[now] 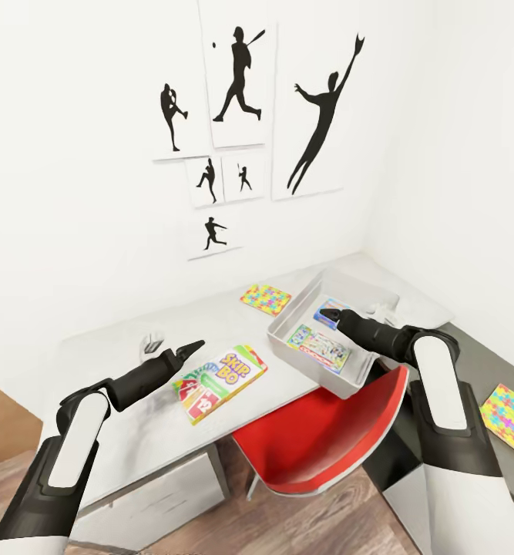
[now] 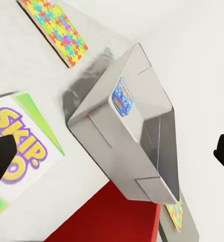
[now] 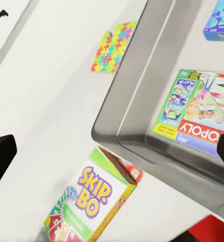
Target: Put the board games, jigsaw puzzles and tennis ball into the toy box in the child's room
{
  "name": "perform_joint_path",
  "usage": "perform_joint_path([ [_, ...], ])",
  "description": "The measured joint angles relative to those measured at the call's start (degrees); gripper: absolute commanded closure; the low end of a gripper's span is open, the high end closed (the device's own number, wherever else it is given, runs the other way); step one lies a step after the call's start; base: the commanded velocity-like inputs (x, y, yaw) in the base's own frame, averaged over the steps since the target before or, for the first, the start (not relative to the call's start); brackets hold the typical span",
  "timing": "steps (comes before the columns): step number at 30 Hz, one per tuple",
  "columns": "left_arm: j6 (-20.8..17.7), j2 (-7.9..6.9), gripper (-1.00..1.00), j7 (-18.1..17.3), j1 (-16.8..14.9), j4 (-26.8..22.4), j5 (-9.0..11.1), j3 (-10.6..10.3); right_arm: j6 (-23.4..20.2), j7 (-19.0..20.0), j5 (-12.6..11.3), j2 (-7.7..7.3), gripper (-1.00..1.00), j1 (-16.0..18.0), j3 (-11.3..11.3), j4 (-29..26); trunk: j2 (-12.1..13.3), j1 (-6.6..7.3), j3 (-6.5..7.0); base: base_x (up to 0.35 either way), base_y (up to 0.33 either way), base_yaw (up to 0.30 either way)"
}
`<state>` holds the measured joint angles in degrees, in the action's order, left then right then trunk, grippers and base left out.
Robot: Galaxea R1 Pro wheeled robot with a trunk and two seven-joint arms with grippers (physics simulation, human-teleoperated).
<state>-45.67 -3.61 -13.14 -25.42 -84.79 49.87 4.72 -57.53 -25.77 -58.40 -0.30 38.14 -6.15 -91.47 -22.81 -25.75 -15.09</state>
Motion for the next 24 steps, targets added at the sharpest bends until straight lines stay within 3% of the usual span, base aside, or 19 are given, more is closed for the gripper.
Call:
perform_joint_path([
  [24, 0.03, 0.08, -1.0, 0.09, -0.01, 0.15, -0.1, -0.05, -0.9, -0.1, 0.08, -0.04, -1.0, 0.04, 0.13, -0.64, 0.0, 0.0, 1.51, -0.001, 0.0, 0.195],
])
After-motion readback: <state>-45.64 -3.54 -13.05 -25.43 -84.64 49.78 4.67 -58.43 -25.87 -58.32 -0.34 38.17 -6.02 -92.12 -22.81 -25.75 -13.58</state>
